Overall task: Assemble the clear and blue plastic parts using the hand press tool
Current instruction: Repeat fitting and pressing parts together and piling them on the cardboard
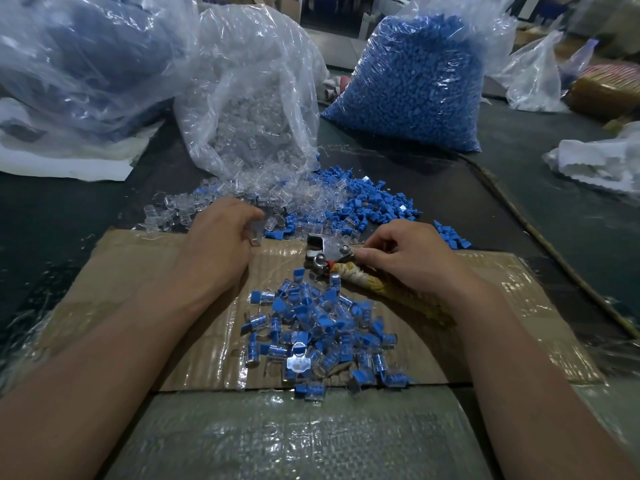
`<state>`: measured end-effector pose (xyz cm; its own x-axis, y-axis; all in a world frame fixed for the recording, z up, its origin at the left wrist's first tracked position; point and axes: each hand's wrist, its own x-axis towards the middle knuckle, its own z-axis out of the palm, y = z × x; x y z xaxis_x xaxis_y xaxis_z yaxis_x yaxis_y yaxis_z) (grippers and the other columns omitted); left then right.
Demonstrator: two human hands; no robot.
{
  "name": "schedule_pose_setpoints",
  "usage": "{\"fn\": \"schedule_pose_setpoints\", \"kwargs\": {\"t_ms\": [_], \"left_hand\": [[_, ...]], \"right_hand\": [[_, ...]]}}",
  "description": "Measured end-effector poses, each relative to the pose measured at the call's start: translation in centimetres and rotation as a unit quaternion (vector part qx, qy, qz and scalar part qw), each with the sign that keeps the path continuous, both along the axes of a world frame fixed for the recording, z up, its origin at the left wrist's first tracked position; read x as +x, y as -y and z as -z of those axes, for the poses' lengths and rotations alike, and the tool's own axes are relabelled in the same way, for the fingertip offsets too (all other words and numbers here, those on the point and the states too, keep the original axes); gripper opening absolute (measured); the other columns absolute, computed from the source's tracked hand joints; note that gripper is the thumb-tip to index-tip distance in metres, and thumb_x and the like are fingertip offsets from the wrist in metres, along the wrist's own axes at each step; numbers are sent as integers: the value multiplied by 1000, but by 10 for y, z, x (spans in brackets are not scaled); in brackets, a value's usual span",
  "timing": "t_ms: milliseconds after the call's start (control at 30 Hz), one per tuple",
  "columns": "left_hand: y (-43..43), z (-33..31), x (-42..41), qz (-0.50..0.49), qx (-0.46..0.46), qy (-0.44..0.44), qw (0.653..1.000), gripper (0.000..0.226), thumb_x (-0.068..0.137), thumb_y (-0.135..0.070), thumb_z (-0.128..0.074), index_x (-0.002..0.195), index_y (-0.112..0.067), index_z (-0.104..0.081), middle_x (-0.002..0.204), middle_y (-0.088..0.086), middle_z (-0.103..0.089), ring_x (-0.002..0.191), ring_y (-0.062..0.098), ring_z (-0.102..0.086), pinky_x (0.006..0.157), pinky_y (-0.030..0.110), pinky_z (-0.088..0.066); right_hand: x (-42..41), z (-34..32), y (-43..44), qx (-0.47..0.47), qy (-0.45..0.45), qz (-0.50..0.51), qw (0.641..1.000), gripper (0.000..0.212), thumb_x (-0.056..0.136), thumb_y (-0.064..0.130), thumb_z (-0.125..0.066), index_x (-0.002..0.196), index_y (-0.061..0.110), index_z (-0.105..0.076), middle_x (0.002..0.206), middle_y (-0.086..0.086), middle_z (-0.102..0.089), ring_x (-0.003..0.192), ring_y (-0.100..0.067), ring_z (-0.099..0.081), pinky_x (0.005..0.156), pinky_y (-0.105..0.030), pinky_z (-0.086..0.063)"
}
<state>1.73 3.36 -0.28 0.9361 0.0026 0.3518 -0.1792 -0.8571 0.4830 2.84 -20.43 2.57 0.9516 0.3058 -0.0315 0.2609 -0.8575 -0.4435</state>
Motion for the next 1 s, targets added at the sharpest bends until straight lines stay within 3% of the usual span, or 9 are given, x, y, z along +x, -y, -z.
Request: {"fn": "schedule_pose_setpoints", "kwargs": {"t_ms": [100, 200, 333, 433, 533, 667, 767, 867, 1000], "left_hand": [[-1, 0, 1, -14, -4, 7, 1000, 26, 88, 0, -52, 111, -4, -65, 114, 11, -59, 104, 18, -47, 85, 15, -22], [0, 0, -2, -2, -13, 23, 1000, 20, 87, -8, -59, 105, -5, -68, 109, 9, -60, 95, 8, -40, 83, 14, -23], [3, -6, -9, 13, -38, 74, 996, 17, 85, -12, -63, 99, -7, -71, 88, 7, -61, 82, 13, -49, 77, 27, -40], [7, -11, -20, 35, -86, 97, 991, 18, 85, -12, -61, 101, -8, -69, 84, 7, -71, 71, 17, -63, 72, 38, -55], [11, -13, -23, 64, -103, 85, 989, 19, 85, -8, -61, 103, -4, -67, 86, 9, -72, 64, 10, -63, 65, 27, -55], [13, -12, -23, 114, -75, 55, 989, 19, 83, -7, -64, 101, -2, -68, 81, 9, -72, 57, -1, -54, 56, 10, -42], [13, -13, -27, 123, -77, 52, 988, 20, 84, -10, -63, 102, -3, -68, 81, 8, -71, 61, -9, -51, 57, 8, -39], [12, -14, -27, 114, -90, 60, 988, 21, 84, -11, -63, 103, -3, -68, 84, 7, -71, 63, -8, -50, 61, 7, -39], [12, -14, -29, 95, -111, 46, 988, 23, 83, -11, -66, 105, -6, -68, 86, -2, -66, 69, -10, -51, 61, 2, -44]], "right_hand": [[1, 1, 0, 1, -6, 5, 1000, 16, 81, 47, -60, 72, 35, -55, 80, 17, -51, 76, -2, -47, 64, -17, -39], [2, 1, 1, 3, -7, 10, 1000, 16, 83, 46, -58, 71, 35, -55, 79, 18, -52, 76, -2, -48, 62, -18, -39], [9, 2, 4, 22, 25, 37, 999, 14, 89, 39, -53, 87, 29, -63, 78, 21, -51, 75, 2, -47, 62, -19, -35], [17, 3, 3, 26, 66, 59, 996, 18, 92, 30, -53, 104, 22, -64, 82, 18, -51, 76, 1, -46, 68, -21, -34], [24, 3, -3, 19, 72, 71, 995, 27, 92, 25, -53, 118, 20, -60, 101, 7, -58, 87, -7, -49, 77, -24, -38], [33, 6, -11, -26, 57, 75, 995, 36, 92, 24, -53, 128, 19, -52, 126, -2, -54, 110, -19, -51, 90, -33, -41], [37, 7, -13, -60, 54, 82, 993, 30, 90, 21, -57, 120, 18, -57, 123, -3, -56, 109, -21, -51, 90, -35, -42], [37, 10, -13, -56, 64, 91, 992, 16, 87, 18, -61, 103, 18, -62, 111, -2, -61, 100, -19, -54, 84, -35, -45], [37, 12, -13, -43, 74, 92, 992, 9, 85, 19, -63, 95, 19, -62, 104, -1, -61, 96, -18, -53, 85, -35, -46]]}}
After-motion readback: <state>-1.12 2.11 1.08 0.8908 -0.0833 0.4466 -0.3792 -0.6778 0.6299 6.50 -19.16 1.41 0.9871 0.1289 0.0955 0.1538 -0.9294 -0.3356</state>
